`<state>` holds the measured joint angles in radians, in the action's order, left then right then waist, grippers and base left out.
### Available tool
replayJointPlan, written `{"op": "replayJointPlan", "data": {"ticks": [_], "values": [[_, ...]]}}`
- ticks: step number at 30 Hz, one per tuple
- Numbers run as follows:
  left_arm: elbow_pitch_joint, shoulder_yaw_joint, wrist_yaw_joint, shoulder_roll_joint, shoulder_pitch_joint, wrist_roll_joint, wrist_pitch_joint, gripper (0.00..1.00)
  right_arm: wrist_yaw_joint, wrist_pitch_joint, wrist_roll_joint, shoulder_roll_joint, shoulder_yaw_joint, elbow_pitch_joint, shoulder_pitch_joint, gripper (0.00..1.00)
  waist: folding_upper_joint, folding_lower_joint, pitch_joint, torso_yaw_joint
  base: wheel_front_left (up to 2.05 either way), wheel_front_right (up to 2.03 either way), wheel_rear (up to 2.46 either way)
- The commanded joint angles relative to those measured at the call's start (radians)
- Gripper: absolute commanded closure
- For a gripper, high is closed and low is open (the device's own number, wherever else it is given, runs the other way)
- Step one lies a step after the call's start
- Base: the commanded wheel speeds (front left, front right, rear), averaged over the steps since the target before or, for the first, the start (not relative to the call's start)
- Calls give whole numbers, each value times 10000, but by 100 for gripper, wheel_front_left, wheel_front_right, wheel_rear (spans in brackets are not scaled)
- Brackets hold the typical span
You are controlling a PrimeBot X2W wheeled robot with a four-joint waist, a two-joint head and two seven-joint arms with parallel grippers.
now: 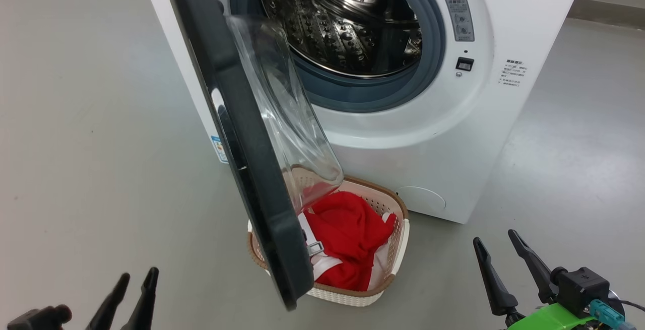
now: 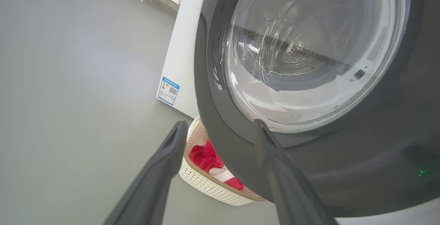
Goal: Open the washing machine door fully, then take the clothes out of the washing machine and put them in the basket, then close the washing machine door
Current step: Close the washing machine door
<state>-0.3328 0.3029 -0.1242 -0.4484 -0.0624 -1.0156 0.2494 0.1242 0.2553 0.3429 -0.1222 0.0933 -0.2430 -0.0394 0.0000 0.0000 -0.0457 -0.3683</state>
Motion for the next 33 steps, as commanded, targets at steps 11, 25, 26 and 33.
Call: {"op": "replayJointPlan", "data": {"ticks": [11,25,26,33], "values": [[1227,-3419,-65,2013,664,5460,123,0,65,65,128,-40,104,257,99,0,0,0,115,99,0,0,0],[2139,-4790,-65,3466,1176,8361,123,0,65,65,67,132,-150,364,-5,0,0,0,143,143,0,0,0],[2056,-4806,-65,3511,1208,8383,123,0,65,65,70,135,-150,354,-9,0,0,0,146,148,0,0,0],[1930,-5018,-65,3722,1300,8397,123,0,65,65,69,184,-174,361,-19,0,0,0,150,171,0,0,0]]}}
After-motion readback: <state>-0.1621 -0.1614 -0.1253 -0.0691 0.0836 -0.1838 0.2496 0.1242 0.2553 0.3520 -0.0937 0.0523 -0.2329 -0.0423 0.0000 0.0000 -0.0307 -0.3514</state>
